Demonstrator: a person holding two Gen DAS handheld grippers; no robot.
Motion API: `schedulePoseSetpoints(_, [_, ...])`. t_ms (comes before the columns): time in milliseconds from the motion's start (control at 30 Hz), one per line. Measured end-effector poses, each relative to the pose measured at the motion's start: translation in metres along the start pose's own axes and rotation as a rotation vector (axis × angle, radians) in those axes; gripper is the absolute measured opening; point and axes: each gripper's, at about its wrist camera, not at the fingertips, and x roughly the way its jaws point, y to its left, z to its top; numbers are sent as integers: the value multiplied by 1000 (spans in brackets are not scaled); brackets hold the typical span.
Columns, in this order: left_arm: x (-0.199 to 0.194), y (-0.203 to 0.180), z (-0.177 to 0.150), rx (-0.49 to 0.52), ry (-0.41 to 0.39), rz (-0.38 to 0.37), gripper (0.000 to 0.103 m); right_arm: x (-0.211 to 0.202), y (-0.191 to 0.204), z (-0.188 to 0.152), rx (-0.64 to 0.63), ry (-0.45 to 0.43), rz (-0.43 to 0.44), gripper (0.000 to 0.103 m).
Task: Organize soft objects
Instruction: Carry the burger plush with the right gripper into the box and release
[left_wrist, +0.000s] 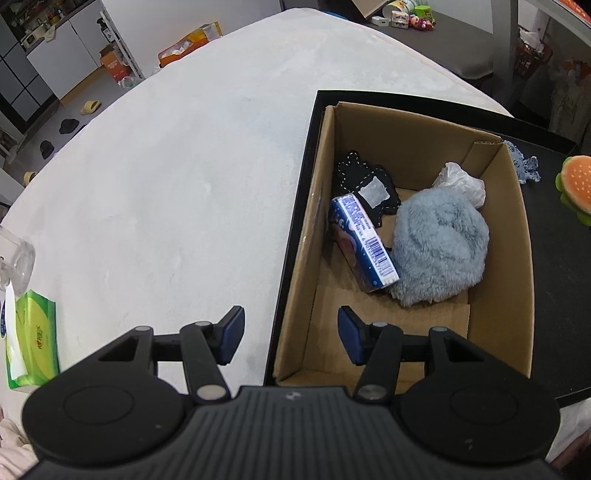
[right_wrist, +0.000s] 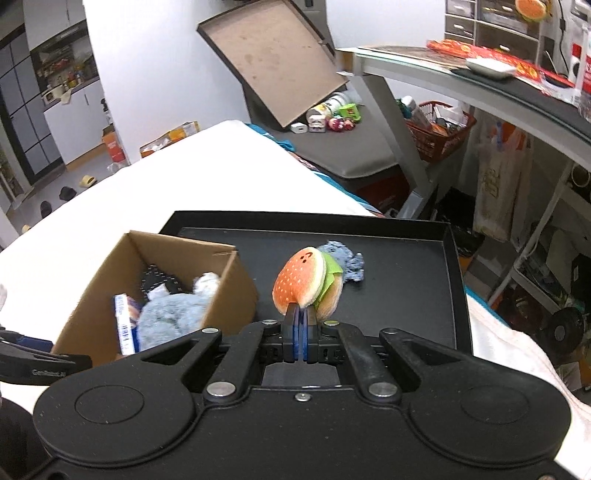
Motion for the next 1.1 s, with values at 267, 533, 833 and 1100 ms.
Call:
schedulePoseSetpoints(267, [-2,14,-10,-28,-9,-36,53,-13,23,4,-20,-11,27,2])
schedulePoseSetpoints(533, [-5,25,-18,-58,-27,-80,49,-21,48,6,-50,-12,51,2])
schedulePoseSetpoints(833, [-3,29,-22,-77,-38,-115,39,-24,76,9,-69,0,86,2])
schedulePoseSetpoints(1100, [-2,34,-23,-88,-47,-155,12,-22,108,9,-118,18,159,2])
